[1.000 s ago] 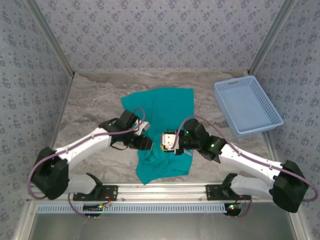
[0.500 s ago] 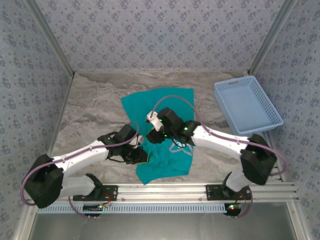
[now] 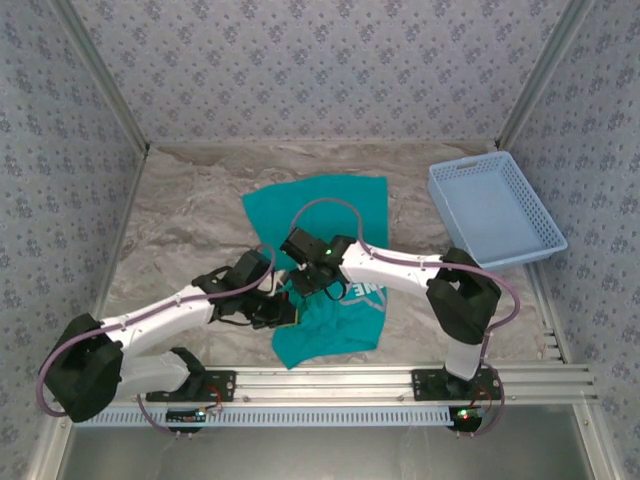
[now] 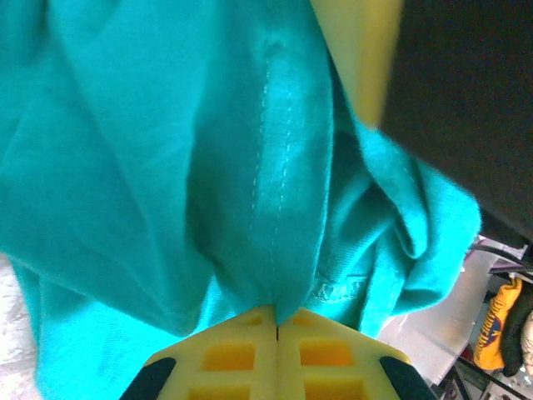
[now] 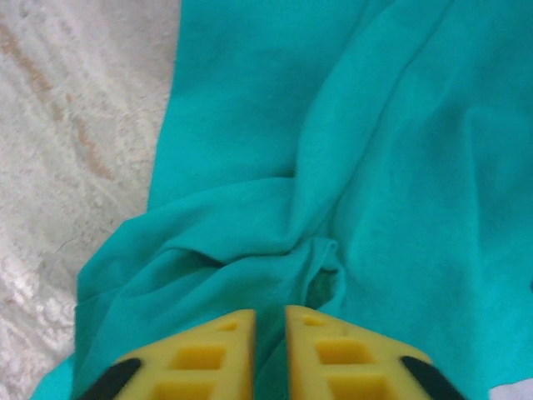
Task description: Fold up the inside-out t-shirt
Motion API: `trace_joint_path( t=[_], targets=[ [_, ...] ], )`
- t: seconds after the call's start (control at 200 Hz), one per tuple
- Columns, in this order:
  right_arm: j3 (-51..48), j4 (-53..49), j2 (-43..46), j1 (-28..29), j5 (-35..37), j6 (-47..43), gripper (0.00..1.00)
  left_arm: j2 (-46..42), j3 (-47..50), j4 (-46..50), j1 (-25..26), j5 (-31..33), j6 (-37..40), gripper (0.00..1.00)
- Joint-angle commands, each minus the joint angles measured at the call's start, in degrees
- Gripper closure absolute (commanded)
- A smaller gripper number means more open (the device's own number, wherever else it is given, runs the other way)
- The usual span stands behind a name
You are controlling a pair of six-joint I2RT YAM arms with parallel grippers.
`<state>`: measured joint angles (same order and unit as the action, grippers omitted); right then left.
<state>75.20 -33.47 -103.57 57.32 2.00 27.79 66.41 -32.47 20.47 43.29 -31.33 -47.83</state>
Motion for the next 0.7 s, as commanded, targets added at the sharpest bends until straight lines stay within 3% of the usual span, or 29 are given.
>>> trace_joint_path(
  t=[0.0, 0.125, 0.26, 0.295, 0.355, 0.385, 0.695],
  targets=[
    [2.6, -5.3, -0.9, -0.3, 5.0, 1.8, 0.9, -2.5, -0.3, -0.8, 0.4, -2.3, 1.3, 1.0],
    [3.1, -7.4, 0.4, -1.3, 8.9, 1.1, 0.97, -6.1, -0.3, -1.9, 0.4, -2.1, 2.2, 1.0],
    [3.1, -6.7, 1.6, -3.4, 5.9, 0.3, 1.0, -8.9, 0.2, -4.3, 0.4, -2.5, 2.4, 1.0],
    [3.3, -6.9, 1.9, -3.6, 4.8, 0.0, 0.93, -9.3, 0.0, -4.5, 0.4, -2.8, 2.3, 1.0],
    [3.7, -7.4, 2.3, -3.6, 2.8, -0.1, 0.7, -10.0, -0.2, -4.5, 0.4, -3.0, 2.6, 1.0],
    [3.7, -7.3, 2.5, -3.5, 1.7, -0.1, 0.65, -10.4, -0.2, -4.5, 0.4, -2.9, 2.7, 1.0],
    [0.9, -6.3, 2.5, -1.7, -5.0, 0.3, 0.6, -11.4, 1.0, -5.1, 0.4, -2.9, 2.5, 1.0]
  ],
)
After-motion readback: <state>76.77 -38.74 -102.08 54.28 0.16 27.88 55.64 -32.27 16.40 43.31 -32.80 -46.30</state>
